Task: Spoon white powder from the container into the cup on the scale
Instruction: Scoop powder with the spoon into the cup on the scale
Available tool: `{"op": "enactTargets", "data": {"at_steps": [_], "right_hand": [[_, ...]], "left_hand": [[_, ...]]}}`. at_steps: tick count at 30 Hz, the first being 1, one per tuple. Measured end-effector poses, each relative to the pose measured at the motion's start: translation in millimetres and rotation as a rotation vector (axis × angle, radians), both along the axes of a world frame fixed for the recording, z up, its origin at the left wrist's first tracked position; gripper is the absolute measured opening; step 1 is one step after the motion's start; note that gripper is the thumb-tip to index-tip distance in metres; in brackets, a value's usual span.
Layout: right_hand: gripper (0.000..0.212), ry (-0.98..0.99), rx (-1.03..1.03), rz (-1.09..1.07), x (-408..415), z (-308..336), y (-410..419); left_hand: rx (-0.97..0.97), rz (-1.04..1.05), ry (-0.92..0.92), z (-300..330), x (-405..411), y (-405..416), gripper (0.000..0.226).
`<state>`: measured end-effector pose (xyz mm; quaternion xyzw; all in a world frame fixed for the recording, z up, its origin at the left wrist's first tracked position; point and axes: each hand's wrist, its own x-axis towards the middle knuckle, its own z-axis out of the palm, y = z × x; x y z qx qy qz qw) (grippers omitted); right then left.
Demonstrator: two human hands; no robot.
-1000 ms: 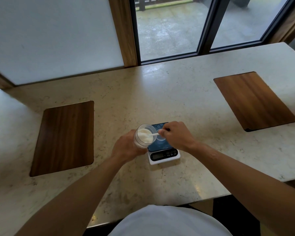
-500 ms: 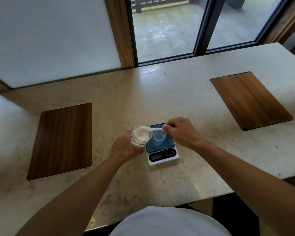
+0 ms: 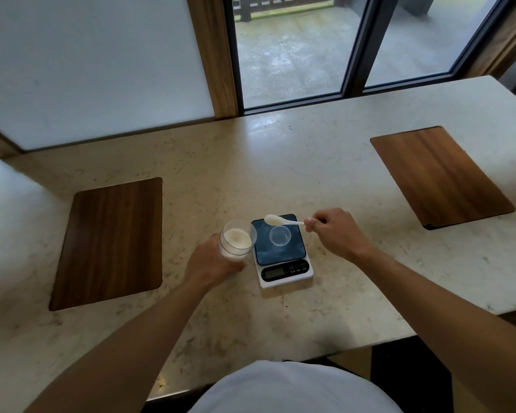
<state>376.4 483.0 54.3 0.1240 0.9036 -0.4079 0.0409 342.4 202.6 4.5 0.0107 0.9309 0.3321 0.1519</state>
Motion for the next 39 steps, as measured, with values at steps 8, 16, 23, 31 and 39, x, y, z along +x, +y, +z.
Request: {"op": "enactTargets", "data": {"at_steps": [8, 16, 23, 31, 39], "right_hand": [[0.033, -0.128, 0.069, -0.058, 6, -36, 6], [0.032, -0.164, 0.105, -0.07, 2, -42, -5], [0.031, -0.135, 0.197, -0.056, -5, -44, -10], [0.026, -0.057, 0.303, -0.005, -6, -46, -14], [0.023, 0.058, 0.4, 0.075, -4, -36, -18]], "left_hand": [[0.001, 0.008, -0.011, 1, 6, -5, 0.077], [0.006, -0.001, -0.005, 0, 10, -6, 0.075], [0.019, -0.015, -0.016, -1, 10, -6, 0.078], [0.006, -0.022, -0.011, -2, 8, -5, 0.075], [0.008, -0.018, -0.001, -1, 7, -2, 0.078]]}}
